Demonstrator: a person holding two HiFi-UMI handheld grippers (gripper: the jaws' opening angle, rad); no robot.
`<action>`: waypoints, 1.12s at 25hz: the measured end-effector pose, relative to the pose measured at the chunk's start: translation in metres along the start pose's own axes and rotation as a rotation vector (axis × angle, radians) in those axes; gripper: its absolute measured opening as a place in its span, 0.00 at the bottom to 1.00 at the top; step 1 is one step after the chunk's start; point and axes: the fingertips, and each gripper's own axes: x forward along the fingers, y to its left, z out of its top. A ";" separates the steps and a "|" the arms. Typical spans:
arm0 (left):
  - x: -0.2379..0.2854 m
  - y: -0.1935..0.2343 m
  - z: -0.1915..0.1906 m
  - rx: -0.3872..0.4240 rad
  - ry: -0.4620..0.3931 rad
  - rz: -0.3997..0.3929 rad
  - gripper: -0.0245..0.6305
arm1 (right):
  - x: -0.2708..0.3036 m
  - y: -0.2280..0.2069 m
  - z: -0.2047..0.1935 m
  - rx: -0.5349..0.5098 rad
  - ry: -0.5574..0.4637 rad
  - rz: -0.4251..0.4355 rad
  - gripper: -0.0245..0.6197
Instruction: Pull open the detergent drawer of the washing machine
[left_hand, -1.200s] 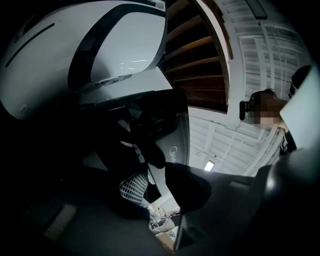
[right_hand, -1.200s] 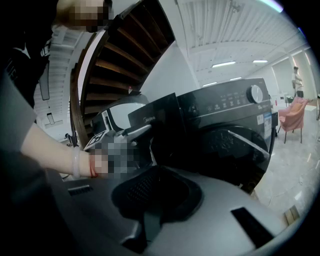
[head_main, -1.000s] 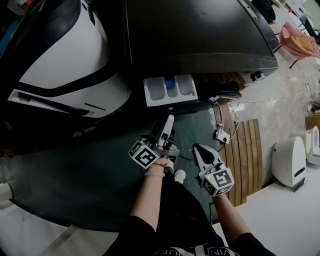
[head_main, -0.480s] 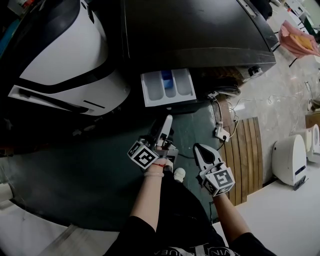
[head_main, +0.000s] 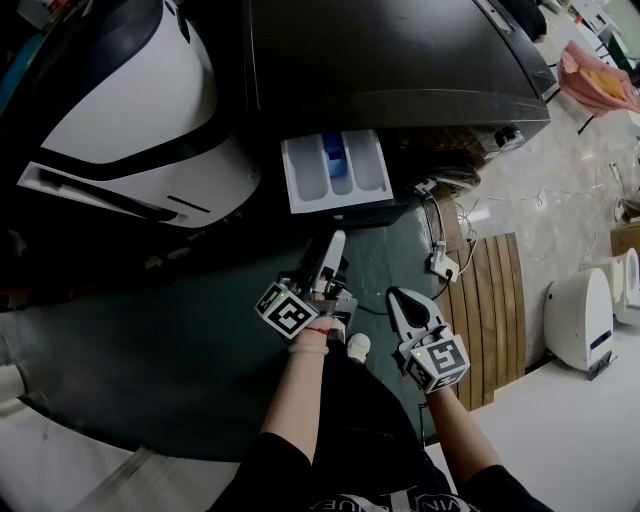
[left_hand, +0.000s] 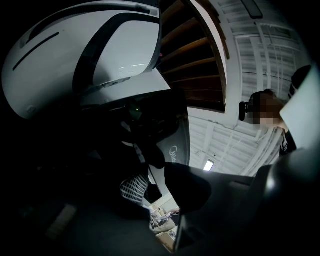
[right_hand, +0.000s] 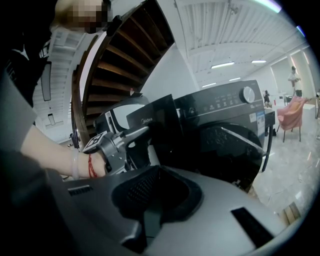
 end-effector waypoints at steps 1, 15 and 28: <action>-0.001 -0.001 0.000 0.001 0.000 -0.001 0.18 | -0.001 0.000 0.000 -0.003 -0.001 0.001 0.06; -0.009 -0.009 -0.007 -0.016 0.004 -0.012 0.16 | -0.010 0.003 -0.010 0.013 -0.005 -0.013 0.06; -0.014 -0.011 -0.009 -0.010 0.017 -0.023 0.15 | -0.011 0.006 -0.011 -0.005 -0.003 -0.009 0.06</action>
